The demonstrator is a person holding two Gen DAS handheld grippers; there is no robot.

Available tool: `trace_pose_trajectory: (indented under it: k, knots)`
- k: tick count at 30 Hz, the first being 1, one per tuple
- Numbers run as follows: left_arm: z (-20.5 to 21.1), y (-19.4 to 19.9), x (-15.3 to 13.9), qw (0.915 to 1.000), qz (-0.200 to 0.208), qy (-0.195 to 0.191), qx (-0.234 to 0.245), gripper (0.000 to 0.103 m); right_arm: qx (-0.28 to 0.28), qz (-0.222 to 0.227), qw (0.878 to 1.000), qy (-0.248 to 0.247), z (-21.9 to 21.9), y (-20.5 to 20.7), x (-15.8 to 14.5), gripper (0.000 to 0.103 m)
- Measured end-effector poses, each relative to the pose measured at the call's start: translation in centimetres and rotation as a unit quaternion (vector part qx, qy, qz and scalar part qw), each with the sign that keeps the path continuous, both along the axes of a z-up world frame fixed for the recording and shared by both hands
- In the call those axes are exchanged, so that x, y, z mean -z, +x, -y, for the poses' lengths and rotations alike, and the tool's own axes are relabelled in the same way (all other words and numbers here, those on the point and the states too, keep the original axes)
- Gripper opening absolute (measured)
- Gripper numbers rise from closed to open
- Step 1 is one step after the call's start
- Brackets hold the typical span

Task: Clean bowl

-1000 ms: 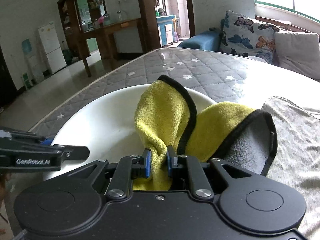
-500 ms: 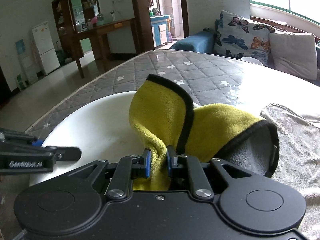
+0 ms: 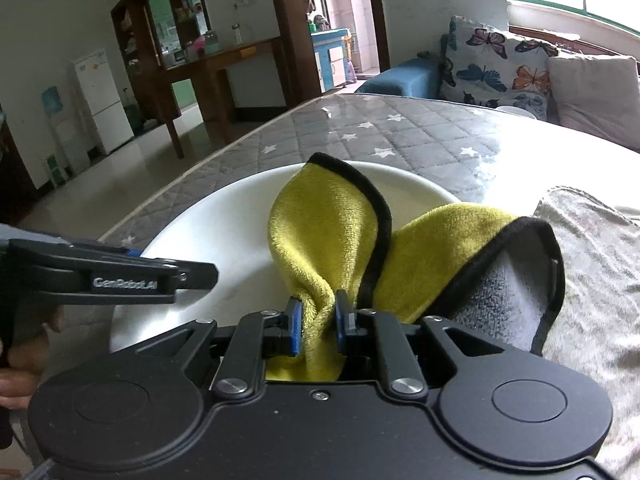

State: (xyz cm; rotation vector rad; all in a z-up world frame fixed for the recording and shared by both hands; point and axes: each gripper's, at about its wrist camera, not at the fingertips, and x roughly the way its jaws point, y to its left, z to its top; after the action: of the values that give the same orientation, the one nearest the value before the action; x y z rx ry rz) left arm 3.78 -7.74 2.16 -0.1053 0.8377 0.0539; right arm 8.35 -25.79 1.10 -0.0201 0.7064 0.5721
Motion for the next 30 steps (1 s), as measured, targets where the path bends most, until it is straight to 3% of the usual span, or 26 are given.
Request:
trace_pose_trajectory:
  k: [8,16,30]
  knots:
    - [0.7,-2.2,-0.3,0.9997,-0.013,-0.019,-0.007,0.036,-0.005,-0.023,1.000,0.015,0.2,0.1,-0.5,0.016]
    - [1.9,-3.3,-0.3,0.9998,-0.011,-0.008,-0.013,0.036,-0.029,-0.084,0.995,0.041,0.7,0.3,-1.2,0.016]
    - [1.8,-3.5,-0.4,1.0000,-0.005,0.001,0.002,0.034,-0.073,-0.121,0.990,-0.023,0.8,0.8,-2.5,0.015]
